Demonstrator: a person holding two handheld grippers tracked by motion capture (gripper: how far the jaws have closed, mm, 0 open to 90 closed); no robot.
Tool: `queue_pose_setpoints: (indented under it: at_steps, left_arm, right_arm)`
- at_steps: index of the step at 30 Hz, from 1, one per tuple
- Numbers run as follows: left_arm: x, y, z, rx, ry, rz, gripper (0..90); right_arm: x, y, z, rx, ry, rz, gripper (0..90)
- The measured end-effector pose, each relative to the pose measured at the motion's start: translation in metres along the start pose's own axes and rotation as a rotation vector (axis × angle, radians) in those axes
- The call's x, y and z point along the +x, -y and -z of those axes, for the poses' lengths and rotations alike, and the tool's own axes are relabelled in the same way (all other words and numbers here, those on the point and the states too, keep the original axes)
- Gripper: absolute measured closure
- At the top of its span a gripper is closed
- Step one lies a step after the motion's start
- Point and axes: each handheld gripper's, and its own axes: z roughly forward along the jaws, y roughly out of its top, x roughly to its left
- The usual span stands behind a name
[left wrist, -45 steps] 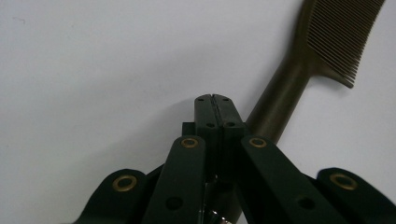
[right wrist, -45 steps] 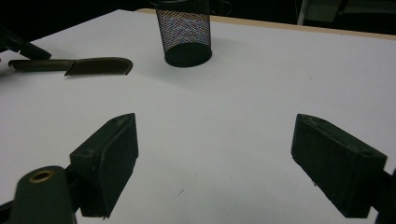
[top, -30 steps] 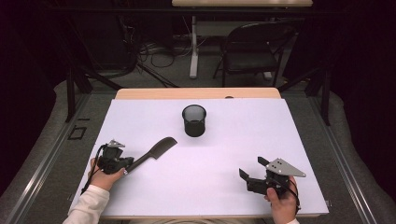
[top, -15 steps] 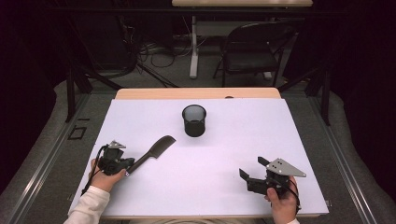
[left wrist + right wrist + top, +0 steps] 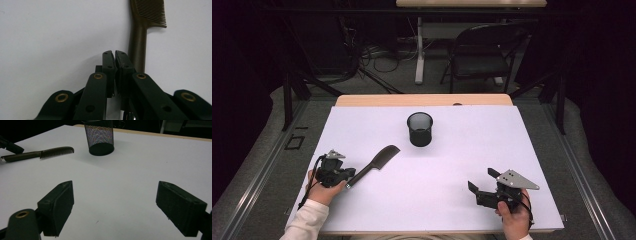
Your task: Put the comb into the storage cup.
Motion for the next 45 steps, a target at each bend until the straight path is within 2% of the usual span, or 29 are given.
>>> queue_pose_setpoints:
  at_steps: [18,23,34,37,42,45]
  left_arm:
    - [-0.002,-0.001,0.006,-0.037,0.016,0.007,64.3]
    - [-0.003,-0.002,0.008,-0.038,0.033,0.004,57.9]
    - [-0.007,-0.004,0.012,-0.052,0.017,-0.016,43.1]
    - [-0.008,-0.005,0.013,-0.037,0.017,-0.013,38.7]
    - [-0.008,-0.005,0.013,-0.044,0.02,-0.033,38.1]
    - [-0.009,-0.006,0.014,-0.052,0.02,-0.027,38.9]
  right_arm:
    - [0.0,0.0,-0.001,-0.001,-0.001,0.001,14.7]
    - [0.0,0.0,-0.001,0.002,-0.002,0.001,14.7]
    - [0.0,0.0,-0.001,0.01,-0.006,0.004,14.8]
    - [0.0,0.001,-0.002,0.003,-0.007,0.004,14.8]
    - [0.0,0.001,-0.002,0.005,-0.007,0.003,14.8]
    - [0.0,0.001,-0.002,0.013,-0.005,0.004,14.8]
